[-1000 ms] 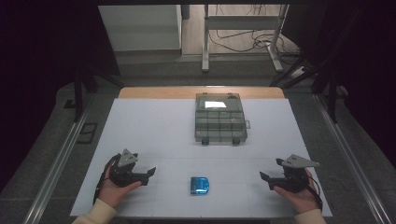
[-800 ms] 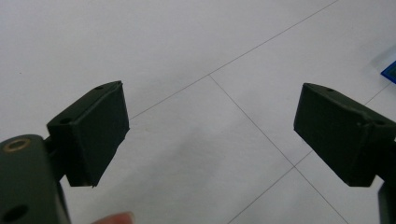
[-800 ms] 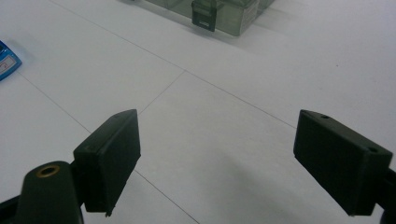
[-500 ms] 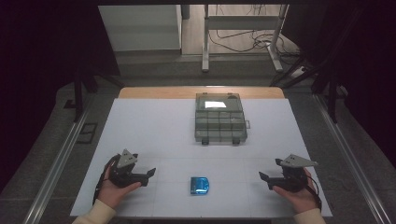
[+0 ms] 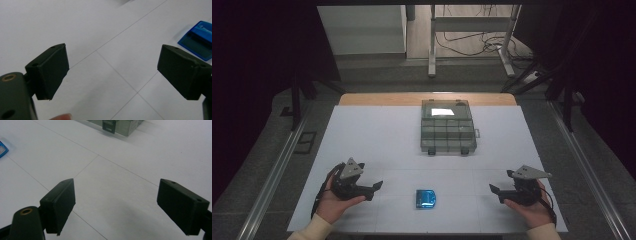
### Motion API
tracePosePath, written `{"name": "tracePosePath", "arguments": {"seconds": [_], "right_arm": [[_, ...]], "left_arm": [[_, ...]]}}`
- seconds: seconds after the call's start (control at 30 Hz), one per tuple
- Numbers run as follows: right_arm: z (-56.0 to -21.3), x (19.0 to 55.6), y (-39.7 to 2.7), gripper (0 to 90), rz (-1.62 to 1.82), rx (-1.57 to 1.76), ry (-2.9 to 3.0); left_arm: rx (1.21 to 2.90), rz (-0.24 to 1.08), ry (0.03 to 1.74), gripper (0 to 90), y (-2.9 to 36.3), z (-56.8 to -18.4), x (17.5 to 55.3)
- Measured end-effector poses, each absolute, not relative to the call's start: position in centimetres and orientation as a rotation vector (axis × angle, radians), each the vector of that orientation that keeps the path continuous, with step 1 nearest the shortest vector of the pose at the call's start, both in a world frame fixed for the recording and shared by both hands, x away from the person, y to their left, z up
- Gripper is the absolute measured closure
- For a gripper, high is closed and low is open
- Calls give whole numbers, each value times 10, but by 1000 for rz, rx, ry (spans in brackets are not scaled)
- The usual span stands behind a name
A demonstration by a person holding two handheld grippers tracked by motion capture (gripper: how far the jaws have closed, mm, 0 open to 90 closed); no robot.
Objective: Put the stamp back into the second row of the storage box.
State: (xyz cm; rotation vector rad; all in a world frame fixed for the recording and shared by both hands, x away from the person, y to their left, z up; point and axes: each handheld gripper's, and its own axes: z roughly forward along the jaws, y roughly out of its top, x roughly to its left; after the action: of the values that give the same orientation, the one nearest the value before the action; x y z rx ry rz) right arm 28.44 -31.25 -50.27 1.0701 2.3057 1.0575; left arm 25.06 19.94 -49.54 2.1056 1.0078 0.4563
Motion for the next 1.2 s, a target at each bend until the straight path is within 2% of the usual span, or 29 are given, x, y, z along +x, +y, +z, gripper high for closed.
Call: {"name": "tracePosePath", "arguments": {"seconds": [0.6, 1.2], "right_arm": [[-504, 284, -311, 155, 1046, 1060, 2318], [-505, 285, -311, 155, 1027, 1060, 2328]], "left_arm": [[2168, 408, 927, 108, 182, -485, 252], [2269, 299, 745, 108, 133, -469, 263]]}}
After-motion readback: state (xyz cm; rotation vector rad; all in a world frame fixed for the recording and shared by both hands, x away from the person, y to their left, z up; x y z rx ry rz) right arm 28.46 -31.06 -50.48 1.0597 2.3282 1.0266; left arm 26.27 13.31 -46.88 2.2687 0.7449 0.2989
